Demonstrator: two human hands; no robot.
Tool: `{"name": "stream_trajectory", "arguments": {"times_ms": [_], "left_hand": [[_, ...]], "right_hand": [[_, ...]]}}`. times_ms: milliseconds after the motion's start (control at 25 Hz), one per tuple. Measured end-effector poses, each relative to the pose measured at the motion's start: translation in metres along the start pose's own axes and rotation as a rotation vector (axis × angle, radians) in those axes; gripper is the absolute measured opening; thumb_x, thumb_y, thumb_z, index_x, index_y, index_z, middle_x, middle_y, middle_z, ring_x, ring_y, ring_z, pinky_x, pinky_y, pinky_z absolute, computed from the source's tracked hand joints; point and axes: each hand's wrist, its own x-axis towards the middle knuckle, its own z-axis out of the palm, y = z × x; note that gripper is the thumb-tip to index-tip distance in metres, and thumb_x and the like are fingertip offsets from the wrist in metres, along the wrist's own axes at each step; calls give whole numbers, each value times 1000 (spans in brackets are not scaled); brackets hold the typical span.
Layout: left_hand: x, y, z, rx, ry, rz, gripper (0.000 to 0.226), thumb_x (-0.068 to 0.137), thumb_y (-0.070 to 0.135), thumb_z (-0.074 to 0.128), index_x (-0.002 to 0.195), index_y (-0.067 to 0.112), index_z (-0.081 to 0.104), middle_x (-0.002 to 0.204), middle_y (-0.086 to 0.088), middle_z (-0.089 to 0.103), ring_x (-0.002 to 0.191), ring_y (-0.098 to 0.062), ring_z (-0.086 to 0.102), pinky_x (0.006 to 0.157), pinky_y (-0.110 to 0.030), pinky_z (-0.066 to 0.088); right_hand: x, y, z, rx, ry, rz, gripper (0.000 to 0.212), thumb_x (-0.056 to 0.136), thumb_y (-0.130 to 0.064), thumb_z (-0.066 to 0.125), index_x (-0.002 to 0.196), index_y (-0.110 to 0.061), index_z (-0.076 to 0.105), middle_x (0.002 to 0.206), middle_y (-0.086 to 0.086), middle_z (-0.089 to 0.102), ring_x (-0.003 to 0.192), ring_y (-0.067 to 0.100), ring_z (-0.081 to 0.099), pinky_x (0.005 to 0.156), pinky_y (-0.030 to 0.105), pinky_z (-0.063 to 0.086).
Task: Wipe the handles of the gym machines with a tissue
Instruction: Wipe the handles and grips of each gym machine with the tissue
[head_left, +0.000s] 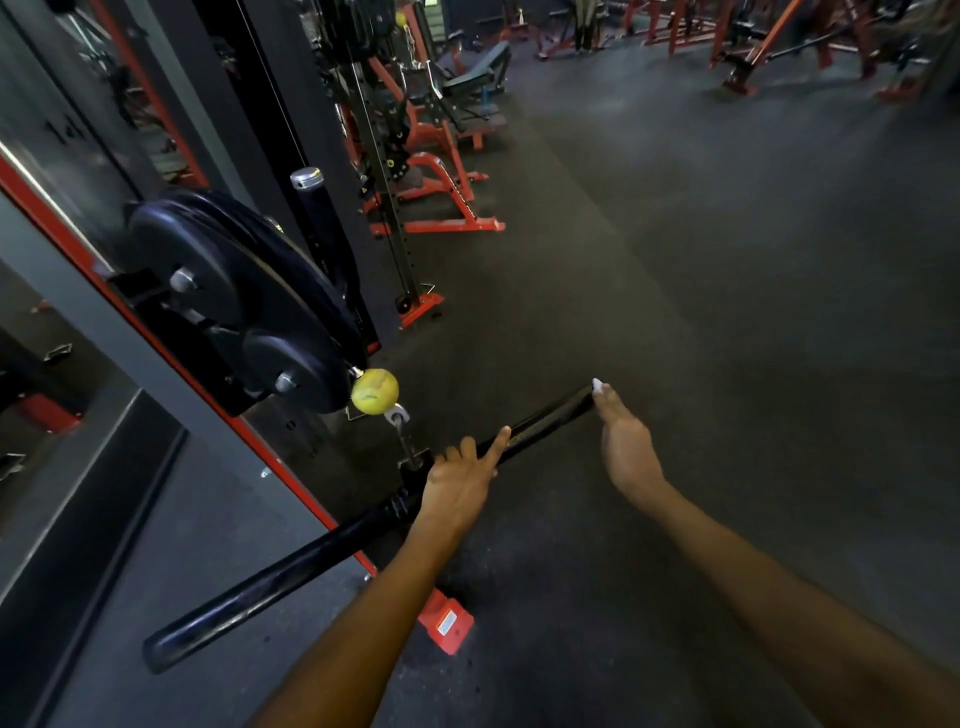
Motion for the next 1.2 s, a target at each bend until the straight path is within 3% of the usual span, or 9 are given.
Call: {"name": "stream_trajectory", "arguments": {"times_ms": [160,320,480,560,640,800,920,1040,1200], "left_hand": [[4,0,-3,-15,-18,0,71,69,52,81,133,32,57,76,-4,62,50,-15,56,41,-22,41],[-2,1,-1,14,-87,5,62,99,49,43,152,30,17,105,-4,63,75,-14,64,57,-24,48],[-1,-1,-5,-26,-82,44,64,100,47,42,153,27,11,107,-7,61,79,-17,64,60,-26,49],[-2,-2,-2,-46,-32,50,61,104,43,30,154,25,0,118,-9,56,90,-19,64,68,-28,50],[0,-3,-6,-131,-37,56,58,106,39,23,155,24,-6,124,-13,50,98,-23,61,73,-30,49],[1,-5,-12,-137,-111,52,58,107,37,21,154,24,-10,129,-17,46,103,-27,59,75,-32,48],[-2,1,-11,-118,-112,52,58,107,37,21,154,25,-10,129,-17,47,102,-27,59,75,-32,49],[-4,0,-12,-68,-106,48,59,106,39,21,152,26,-13,126,-15,49,100,-25,60,74,-33,50],[-2,6,-17,-32,-159,6,57,107,39,20,154,28,-9,127,-15,46,102,-27,57,75,-34,47]], "right_hand": [[-27,-6,19,-171,-154,-594,68,77,12,21,142,0,34,152,9,28,141,23,26,117,27,14],[-6,6,-2,76,23,-61,75,79,22,32,147,-10,27,152,0,26,141,18,27,114,12,7],[-34,-5,21,-159,-88,-626,62,83,8,22,143,0,34,152,8,27,141,20,25,117,25,14],[-17,5,9,-50,-2,-381,54,94,-6,21,146,-9,31,153,-1,25,140,17,28,116,23,15],[-11,-6,0,94,127,-30,59,93,2,31,148,-18,27,154,-6,23,138,9,28,109,15,16],[-52,-51,36,354,97,-45,69,81,20,38,141,-14,41,141,-5,44,127,-1,41,108,11,24],[2,-37,9,793,319,719,36,89,4,47,119,-8,64,82,-3,66,71,1,62,74,17,48],[42,-25,-5,1370,299,1003,24,86,16,36,80,3,56,64,5,44,32,2,45,39,14,39],[17,-46,-9,1532,-98,1009,31,91,13,22,73,0,44,65,13,48,55,19,53,82,27,51]]}}
